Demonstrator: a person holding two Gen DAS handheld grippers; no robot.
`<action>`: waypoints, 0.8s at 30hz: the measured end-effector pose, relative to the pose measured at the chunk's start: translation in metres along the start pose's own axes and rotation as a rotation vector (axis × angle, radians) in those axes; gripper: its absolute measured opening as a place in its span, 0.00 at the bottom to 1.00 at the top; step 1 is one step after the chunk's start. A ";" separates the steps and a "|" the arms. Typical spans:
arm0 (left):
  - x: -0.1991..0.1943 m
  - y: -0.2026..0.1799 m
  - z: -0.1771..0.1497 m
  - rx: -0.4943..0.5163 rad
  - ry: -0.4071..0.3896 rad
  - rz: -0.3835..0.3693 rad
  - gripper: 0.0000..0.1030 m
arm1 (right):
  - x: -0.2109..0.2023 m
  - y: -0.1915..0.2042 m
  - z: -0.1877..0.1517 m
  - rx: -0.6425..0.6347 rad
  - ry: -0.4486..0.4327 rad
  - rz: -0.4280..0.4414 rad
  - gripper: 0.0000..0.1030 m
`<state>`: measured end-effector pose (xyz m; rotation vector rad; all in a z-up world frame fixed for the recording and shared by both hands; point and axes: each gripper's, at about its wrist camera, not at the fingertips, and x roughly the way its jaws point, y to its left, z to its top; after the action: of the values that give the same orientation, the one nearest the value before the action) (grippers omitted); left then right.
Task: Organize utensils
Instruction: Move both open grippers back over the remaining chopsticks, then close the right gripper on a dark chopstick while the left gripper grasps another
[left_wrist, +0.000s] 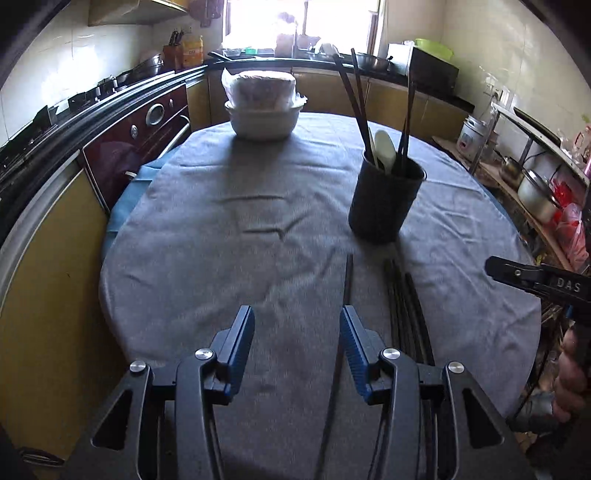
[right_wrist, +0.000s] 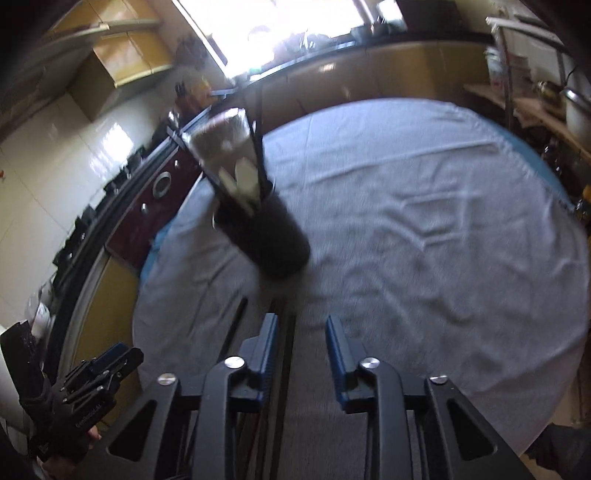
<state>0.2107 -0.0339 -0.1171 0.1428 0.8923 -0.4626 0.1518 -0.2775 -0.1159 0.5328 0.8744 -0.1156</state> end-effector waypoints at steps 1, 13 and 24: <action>0.001 0.000 -0.001 0.001 0.003 0.004 0.47 | 0.004 0.001 -0.003 -0.003 0.012 -0.001 0.25; 0.028 -0.001 0.001 0.012 0.061 -0.009 0.47 | 0.043 0.009 -0.016 -0.015 0.121 -0.016 0.20; 0.051 -0.006 0.014 0.037 0.092 -0.042 0.47 | 0.076 0.016 -0.013 -0.023 0.184 -0.054 0.19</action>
<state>0.2449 -0.0604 -0.1476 0.1809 0.9784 -0.5148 0.1964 -0.2481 -0.1735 0.5036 1.0685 -0.1066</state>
